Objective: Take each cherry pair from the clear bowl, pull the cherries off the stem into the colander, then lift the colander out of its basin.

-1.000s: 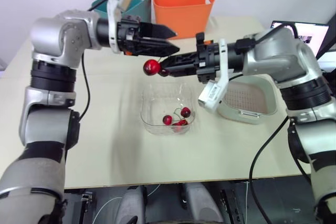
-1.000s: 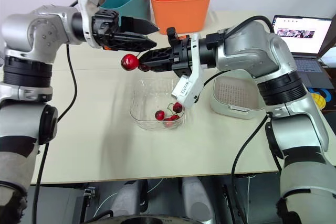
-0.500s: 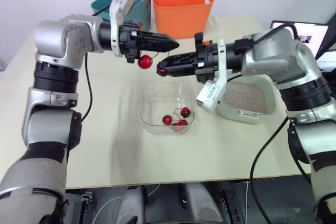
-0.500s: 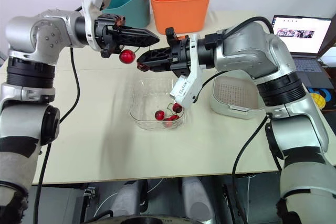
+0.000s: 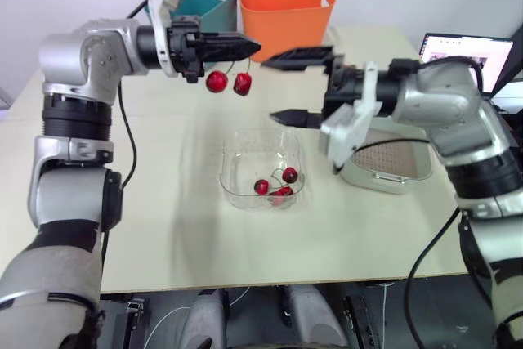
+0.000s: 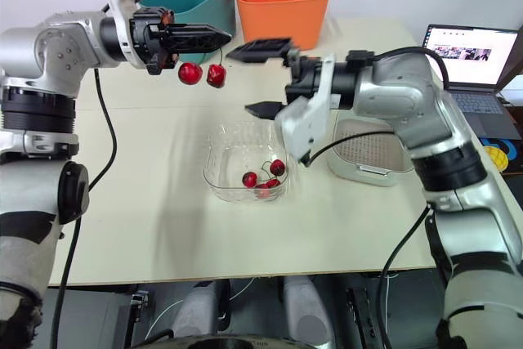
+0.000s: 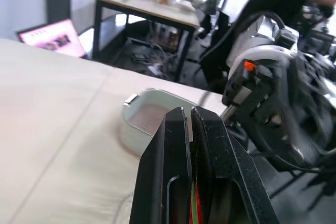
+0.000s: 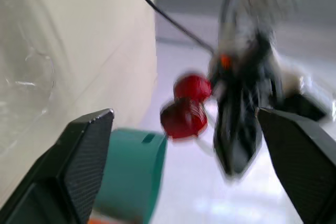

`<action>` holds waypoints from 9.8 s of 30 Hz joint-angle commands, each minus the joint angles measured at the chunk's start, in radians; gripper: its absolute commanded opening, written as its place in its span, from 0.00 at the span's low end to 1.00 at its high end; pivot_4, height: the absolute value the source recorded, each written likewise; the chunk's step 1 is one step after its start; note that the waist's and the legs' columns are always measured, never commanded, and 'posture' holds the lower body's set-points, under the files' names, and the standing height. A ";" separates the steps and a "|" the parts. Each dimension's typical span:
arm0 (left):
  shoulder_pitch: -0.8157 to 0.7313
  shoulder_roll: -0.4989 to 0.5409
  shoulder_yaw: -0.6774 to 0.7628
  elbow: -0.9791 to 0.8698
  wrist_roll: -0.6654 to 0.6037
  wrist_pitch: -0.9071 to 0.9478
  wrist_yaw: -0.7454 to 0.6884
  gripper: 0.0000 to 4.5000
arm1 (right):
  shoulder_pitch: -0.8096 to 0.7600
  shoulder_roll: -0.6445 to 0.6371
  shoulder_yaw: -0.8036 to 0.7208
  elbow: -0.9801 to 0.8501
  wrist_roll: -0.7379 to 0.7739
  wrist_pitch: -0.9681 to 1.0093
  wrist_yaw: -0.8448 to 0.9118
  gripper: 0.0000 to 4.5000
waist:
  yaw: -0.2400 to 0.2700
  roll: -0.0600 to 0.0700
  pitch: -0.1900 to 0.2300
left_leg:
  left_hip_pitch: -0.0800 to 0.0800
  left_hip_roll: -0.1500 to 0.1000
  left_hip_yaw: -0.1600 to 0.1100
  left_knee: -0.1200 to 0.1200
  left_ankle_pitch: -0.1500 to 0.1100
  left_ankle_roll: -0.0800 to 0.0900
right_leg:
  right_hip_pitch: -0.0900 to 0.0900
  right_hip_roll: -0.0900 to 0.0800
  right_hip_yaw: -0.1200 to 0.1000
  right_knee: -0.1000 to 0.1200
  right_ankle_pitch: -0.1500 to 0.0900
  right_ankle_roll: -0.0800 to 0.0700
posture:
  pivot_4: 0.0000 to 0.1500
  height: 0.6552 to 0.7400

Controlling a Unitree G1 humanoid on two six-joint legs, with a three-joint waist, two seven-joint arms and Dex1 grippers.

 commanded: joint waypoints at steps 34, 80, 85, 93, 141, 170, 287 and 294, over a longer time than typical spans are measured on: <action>-0.013 -0.030 0.058 -0.109 -0.029 -0.047 0.030 0.03 | -0.022 0.345 -0.399 -0.156 1.400 1.626 -0.784 1.00 | -0.003 0.000 0.000 | -0.001 0.001 0.000 -0.001 0.000 0.001 | -0.001 0.001 -0.001 0.000 0.000 0.000 | 1.00 1.00; -0.049 -0.052 0.081 -0.036 -0.028 -0.114 0.062 0.00 | -0.023 0.386 -0.345 -0.151 1.286 1.690 -0.661 0.32 | -0.003 0.000 0.000 | -0.001 0.001 0.000 -0.001 0.000 0.001 | -0.002 0.001 -0.001 -0.001 0.000 0.000 | 1.00 1.00; -0.054 -0.053 0.081 -0.024 -0.029 -0.115 0.060 0.00 | 0.004 0.381 -0.346 -0.180 1.286 1.719 -0.672 0.32 | -0.003 0.000 0.000 | -0.001 0.001 0.000 -0.001 0.000 0.001 | -0.002 0.001 -0.001 -0.001 0.000 0.000 | 1.00 1.00; 0.009 -0.049 0.031 -0.011 0.054 -0.209 0.068 0.00 | 0.037 0.223 -0.439 -0.239 1.268 1.742 -0.669 0.32 | 0.003 0.000 0.000 | -0.001 0.000 0.000 -0.001 0.000 0.001 | -0.001 0.000 -0.001 -0.002 0.000 0.000 | 1.00 1.00; 0.005 -0.004 0.059 -0.077 0.040 -0.130 0.008 0.00 | 0.008 0.315 -0.527 -0.136 1.113 1.770 -0.455 0.99 | -0.002 0.000 0.000 | -0.001 0.000 0.000 -0.001 0.000 0.001 | -0.001 0.001 0.001 -0.001 -0.002 0.004 | 1.00 1.00; 0.069 -0.055 0.051 -0.177 0.004 -0.074 0.038 0.00 | -0.084 0.606 -0.365 0.006 0.996 1.588 -0.434 0.99 | -0.003 0.000 0.000 | -0.001 0.001 0.000 -0.001 0.000 0.001 | -0.002 0.001 0.000 -0.001 0.000 0.001 | 1.00 1.00; 0.825 0.270 0.328 -0.278 0.081 0.054 0.383 0.00 | 0.144 0.153 -0.094 -0.556 0.889 1.610 -0.229 1.00 | 0.011 -0.001 -0.001 | -0.001 0.001 0.001 -0.001 -0.001 0.001 | -0.002 0.000 0.000 -0.002 -0.002 -0.003 | 1.00 1.00; 0.854 0.269 0.378 -0.283 0.038 0.059 0.413 0.37 | 0.135 0.133 -0.089 -0.521 0.850 1.603 -0.206 1.00 | 0.012 -0.001 -0.001 | -0.001 0.001 0.001 -0.001 -0.001 0.001 | -0.002 0.000 -0.001 -0.002 -0.002 -0.003 | 1.00 1.00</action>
